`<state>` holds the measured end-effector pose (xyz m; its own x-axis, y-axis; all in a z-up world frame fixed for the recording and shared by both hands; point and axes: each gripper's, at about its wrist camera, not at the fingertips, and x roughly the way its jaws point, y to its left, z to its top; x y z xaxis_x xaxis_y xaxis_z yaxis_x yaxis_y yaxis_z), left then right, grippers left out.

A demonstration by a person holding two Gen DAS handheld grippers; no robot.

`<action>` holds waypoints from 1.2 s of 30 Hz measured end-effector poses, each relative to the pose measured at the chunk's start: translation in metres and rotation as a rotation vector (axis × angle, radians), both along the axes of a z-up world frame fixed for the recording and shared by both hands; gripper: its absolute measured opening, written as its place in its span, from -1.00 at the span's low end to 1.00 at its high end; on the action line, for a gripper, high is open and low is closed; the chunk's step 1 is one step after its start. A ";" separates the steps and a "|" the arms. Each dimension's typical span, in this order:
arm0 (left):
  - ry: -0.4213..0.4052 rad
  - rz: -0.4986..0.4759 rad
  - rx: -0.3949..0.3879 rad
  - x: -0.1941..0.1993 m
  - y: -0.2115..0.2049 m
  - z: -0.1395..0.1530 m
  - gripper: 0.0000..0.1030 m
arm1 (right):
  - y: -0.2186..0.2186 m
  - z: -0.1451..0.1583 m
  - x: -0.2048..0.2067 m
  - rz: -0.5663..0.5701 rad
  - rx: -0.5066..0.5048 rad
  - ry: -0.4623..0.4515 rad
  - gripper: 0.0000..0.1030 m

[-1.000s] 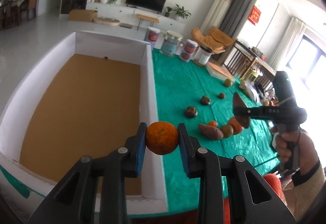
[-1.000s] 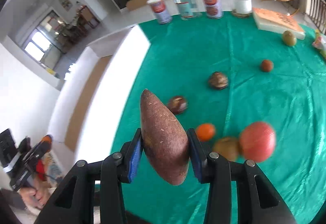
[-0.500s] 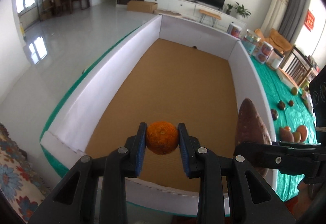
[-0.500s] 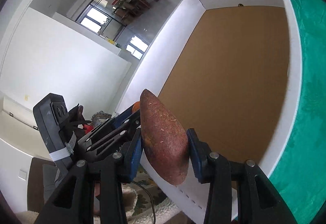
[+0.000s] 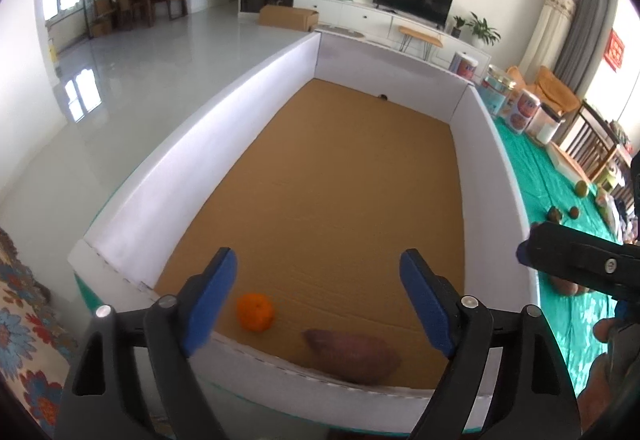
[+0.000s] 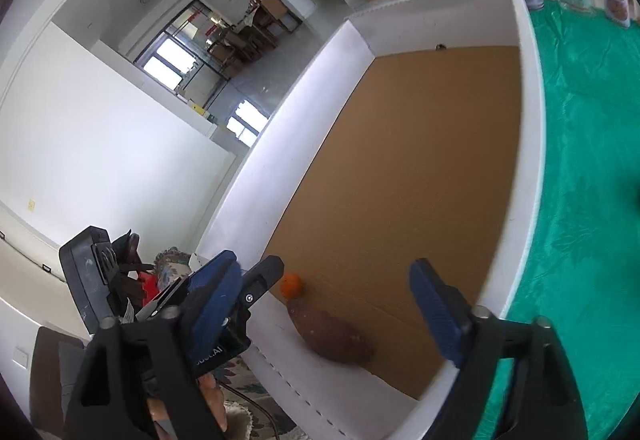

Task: Organize fruits
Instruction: 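Carry both items into the white box and open both grippers, then withdraw both tools from the box back over the table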

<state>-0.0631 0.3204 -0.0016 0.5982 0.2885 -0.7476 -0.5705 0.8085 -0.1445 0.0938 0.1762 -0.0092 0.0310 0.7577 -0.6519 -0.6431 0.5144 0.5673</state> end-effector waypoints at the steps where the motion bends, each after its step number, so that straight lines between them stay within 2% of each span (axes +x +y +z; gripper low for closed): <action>1: -0.009 -0.013 0.003 0.002 -0.007 0.003 0.69 | -0.016 0.006 -0.001 -0.014 -0.004 -0.029 0.85; 3: -0.028 -0.054 0.013 0.005 -0.026 0.009 0.70 | -0.051 0.011 -0.003 -0.057 -0.035 -0.101 0.98; 7: -0.073 -0.184 0.032 0.019 -0.080 0.020 0.78 | -0.137 0.004 -0.012 -0.192 -0.183 -0.215 0.99; 11: -0.099 -0.369 0.021 0.041 -0.151 0.022 0.82 | -0.231 -0.011 -0.024 -0.377 -0.344 -0.305 1.00; 13: -0.080 -0.462 -0.010 0.055 -0.185 0.016 0.84 | -0.272 -0.019 -0.022 -0.505 -0.456 -0.367 1.00; 15: -0.057 -0.540 -0.038 0.071 -0.216 0.006 0.84 | -0.308 -0.028 -0.013 -0.654 -0.620 -0.430 1.00; 17: -0.016 -0.589 -0.031 0.086 -0.241 -0.008 0.84 | -0.338 -0.030 0.001 -0.760 -0.752 -0.486 1.00; 19: 0.007 -0.612 -0.007 0.098 -0.259 -0.022 0.84 | -0.359 -0.039 0.013 -0.804 -0.818 -0.461 1.00; 22: 0.025 -0.597 0.049 0.110 -0.273 -0.046 0.84 | -0.384 -0.052 0.019 -0.853 -0.720 -0.402 1.00; 26: 0.068 -0.533 0.091 0.127 -0.262 -0.077 0.84 | -0.387 -0.075 0.017 -0.855 -0.578 -0.379 1.00; 29: 0.101 -0.499 0.095 0.133 -0.252 -0.091 0.84 | -0.383 -0.093 0.020 -0.828 -0.588 -0.364 1.00; 30: 0.111 -0.493 0.095 0.135 -0.251 -0.096 0.84 | -0.385 -0.095 0.020 -0.826 -0.564 -0.352 0.99; 33: 0.112 -0.494 0.100 0.136 -0.252 -0.097 0.84 | -0.388 -0.096 0.020 -0.836 -0.539 -0.333 1.00; 36: 0.128 -0.504 0.114 0.137 -0.257 -0.100 0.94 | -0.389 -0.098 0.020 -0.838 -0.533 -0.342 1.00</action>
<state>0.0743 0.0632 -0.1013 0.5894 0.0722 -0.8046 -0.1140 0.9935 0.0057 0.1133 -0.2127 -0.1071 0.6583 0.0259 -0.7523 -0.0489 0.9988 -0.0085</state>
